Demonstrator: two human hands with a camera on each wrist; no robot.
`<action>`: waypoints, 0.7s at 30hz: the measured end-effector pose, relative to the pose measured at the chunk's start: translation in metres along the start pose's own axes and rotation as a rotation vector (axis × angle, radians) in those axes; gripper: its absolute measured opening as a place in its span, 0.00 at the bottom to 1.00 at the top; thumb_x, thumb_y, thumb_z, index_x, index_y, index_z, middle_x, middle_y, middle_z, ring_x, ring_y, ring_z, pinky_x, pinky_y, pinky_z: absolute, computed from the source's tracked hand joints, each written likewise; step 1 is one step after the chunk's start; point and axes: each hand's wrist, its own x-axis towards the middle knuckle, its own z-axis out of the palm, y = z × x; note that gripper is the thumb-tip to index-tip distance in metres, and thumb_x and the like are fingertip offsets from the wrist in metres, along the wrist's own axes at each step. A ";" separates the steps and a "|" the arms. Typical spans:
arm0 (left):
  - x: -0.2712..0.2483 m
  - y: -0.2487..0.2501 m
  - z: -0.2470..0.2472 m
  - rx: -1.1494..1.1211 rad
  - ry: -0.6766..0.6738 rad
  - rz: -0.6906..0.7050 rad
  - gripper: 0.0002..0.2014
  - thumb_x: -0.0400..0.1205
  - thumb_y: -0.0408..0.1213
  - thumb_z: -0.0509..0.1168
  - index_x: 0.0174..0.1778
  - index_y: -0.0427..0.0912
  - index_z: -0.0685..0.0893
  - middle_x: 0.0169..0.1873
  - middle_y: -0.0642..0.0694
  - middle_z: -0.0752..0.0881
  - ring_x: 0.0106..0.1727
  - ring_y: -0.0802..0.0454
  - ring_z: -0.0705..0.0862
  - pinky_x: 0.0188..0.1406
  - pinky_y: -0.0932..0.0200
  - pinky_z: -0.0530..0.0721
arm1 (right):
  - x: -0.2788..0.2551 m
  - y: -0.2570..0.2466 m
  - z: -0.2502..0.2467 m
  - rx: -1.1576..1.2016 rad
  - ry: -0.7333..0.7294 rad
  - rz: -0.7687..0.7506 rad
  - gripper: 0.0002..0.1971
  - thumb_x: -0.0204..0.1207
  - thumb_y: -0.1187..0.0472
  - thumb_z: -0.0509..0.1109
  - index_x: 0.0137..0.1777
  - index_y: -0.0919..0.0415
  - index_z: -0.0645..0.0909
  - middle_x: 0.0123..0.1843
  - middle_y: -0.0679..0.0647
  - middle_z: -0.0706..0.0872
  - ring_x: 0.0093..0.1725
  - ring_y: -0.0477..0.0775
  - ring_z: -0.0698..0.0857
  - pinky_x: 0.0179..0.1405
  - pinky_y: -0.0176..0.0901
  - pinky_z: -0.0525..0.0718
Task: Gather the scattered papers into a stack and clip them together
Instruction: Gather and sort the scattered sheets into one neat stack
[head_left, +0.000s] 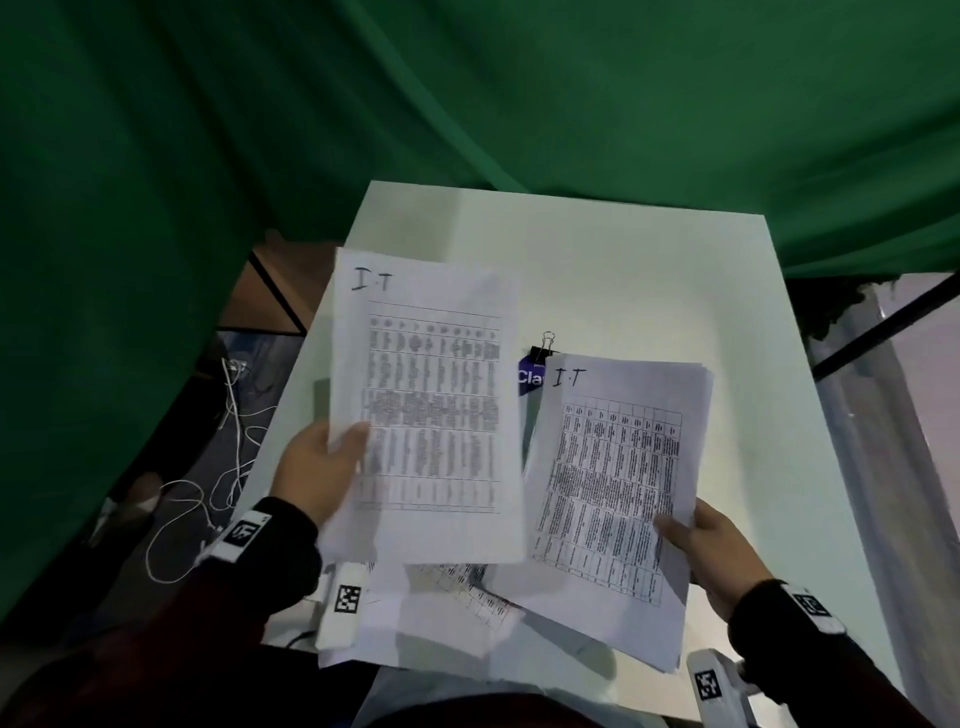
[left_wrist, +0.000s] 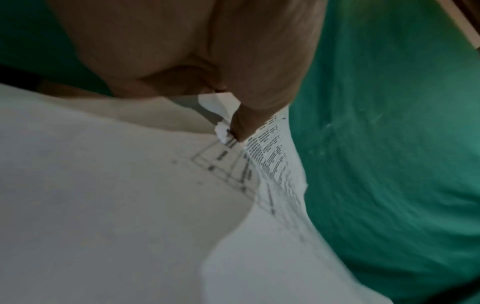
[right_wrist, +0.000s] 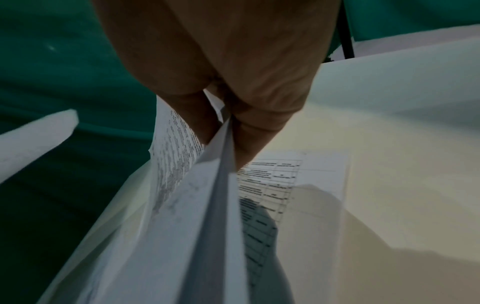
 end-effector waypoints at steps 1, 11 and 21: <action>-0.006 0.003 0.008 -0.013 -0.061 0.000 0.12 0.86 0.46 0.67 0.62 0.47 0.87 0.52 0.53 0.90 0.54 0.58 0.87 0.52 0.58 0.82 | 0.000 -0.003 0.004 0.008 -0.024 -0.004 0.13 0.86 0.68 0.68 0.68 0.61 0.84 0.56 0.58 0.95 0.52 0.65 0.93 0.53 0.60 0.90; -0.022 -0.024 0.085 -0.042 -0.365 -0.176 0.29 0.78 0.55 0.75 0.69 0.57 0.68 0.64 0.56 0.81 0.63 0.56 0.81 0.72 0.49 0.74 | -0.019 -0.038 0.035 -0.066 -0.356 -0.059 0.14 0.87 0.69 0.64 0.67 0.57 0.85 0.59 0.64 0.94 0.57 0.67 0.93 0.56 0.63 0.92; -0.030 -0.026 0.096 0.000 -0.440 -0.029 0.28 0.82 0.49 0.72 0.78 0.57 0.72 0.69 0.59 0.84 0.71 0.56 0.81 0.78 0.49 0.73 | -0.028 -0.042 0.038 0.001 -0.387 0.089 0.19 0.80 0.30 0.63 0.66 0.34 0.82 0.57 0.35 0.93 0.53 0.44 0.93 0.53 0.51 0.87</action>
